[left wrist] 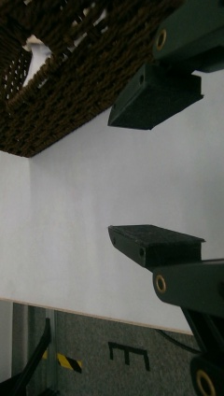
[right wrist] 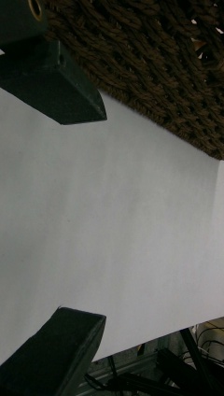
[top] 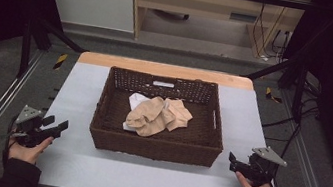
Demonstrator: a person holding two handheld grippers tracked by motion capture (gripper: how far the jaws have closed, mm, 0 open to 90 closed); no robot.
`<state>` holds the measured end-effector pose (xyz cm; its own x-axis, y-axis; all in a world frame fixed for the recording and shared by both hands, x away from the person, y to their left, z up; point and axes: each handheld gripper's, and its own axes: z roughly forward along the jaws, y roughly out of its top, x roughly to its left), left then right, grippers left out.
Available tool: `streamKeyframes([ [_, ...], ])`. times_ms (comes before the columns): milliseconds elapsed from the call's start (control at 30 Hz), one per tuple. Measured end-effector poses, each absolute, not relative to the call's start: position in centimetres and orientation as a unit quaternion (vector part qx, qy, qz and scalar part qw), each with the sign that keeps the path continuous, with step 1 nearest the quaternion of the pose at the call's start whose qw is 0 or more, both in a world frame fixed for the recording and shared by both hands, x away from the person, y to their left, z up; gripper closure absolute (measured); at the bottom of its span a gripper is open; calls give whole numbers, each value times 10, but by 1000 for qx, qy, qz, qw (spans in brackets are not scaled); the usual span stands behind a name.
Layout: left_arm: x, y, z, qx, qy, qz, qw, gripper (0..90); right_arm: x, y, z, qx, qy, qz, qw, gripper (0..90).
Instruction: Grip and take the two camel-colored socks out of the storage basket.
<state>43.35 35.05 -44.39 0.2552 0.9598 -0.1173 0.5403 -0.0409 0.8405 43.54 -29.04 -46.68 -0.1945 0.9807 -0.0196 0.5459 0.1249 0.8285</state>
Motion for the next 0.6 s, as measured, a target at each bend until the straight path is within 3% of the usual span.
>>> streamKeyframes([
  [600,428,336,-411,661,540,247,459,386,434,-289,-466,548,693,353,309,41],
])
